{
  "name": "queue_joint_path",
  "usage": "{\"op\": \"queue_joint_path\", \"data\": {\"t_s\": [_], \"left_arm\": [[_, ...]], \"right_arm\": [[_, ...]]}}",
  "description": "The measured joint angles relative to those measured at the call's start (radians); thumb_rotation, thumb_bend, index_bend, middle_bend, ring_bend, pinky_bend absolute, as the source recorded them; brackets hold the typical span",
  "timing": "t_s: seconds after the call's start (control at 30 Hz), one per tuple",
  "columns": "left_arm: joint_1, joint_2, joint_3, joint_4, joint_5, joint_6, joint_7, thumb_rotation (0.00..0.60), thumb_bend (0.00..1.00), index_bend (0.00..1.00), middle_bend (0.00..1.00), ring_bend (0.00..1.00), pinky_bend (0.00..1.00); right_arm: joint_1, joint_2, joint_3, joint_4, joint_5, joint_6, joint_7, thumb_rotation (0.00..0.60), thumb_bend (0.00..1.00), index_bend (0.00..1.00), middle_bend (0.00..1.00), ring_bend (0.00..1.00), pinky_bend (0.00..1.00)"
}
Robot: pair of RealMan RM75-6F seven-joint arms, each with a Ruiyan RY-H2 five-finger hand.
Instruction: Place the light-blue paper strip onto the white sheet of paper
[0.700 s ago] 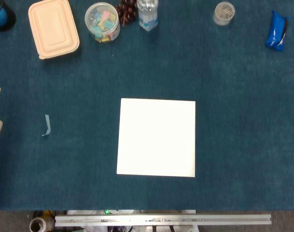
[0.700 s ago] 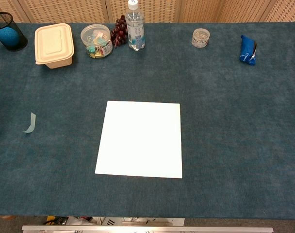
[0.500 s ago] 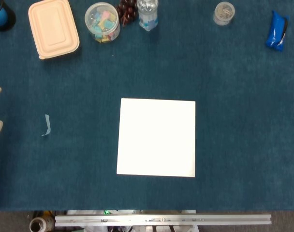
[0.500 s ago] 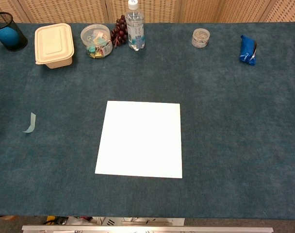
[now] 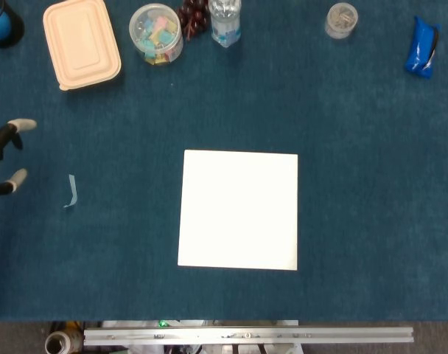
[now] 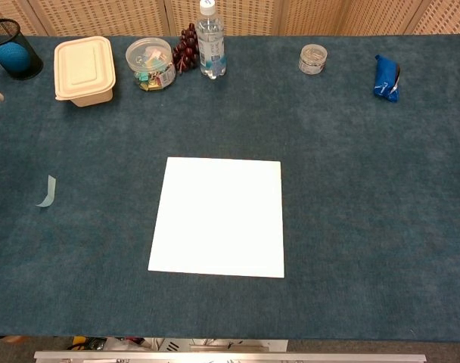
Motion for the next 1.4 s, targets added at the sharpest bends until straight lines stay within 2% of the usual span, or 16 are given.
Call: {"op": "queue_joint_path", "data": {"t_s": [0.2,0.5,0.73,1.03,1.4], "left_arm": [[-0.099,-0.032,0.026,0.117,0.093,-0.075,-0.121,0.600,0.25,0.26,0.77,0.84,0.89],[-0.227,-0.103,0.116,0.331,0.265,-0.103,-0.240,0.600,0.26,0.28,0.88,0.93,0.95],[-0.274,-0.136,0.171,0.421,0.333,-0.080,-0.192,0.600,0.27,0.30,0.89,0.94,0.93],[-0.305,-0.133,0.230,0.464,0.377,-0.034,-0.177,0.600,0.27,0.42,0.88,0.94,0.91],[-0.331,-0.157,0.258,0.477,0.374,-0.044,-0.155,0.600,0.27,0.50,0.88,0.93,0.86]], "right_arm": [[0.002,0.010,-0.001,-0.024,0.001,0.001,-0.026,0.600,0.17,0.48,0.52,0.48,0.49],[0.000,0.016,-0.004,-0.051,0.008,0.004,-0.055,0.600,0.17,0.48,0.52,0.50,0.49],[-0.003,0.011,-0.009,-0.063,0.013,0.004,-0.070,0.600,0.17,0.48,0.52,0.51,0.49],[-0.005,0.003,-0.014,-0.067,0.018,0.002,-0.082,0.600,0.17,0.48,0.52,0.52,0.49],[-0.011,-0.007,-0.020,-0.060,0.018,0.009,-0.078,0.600,0.17,0.48,0.52,0.52,0.49]]}}
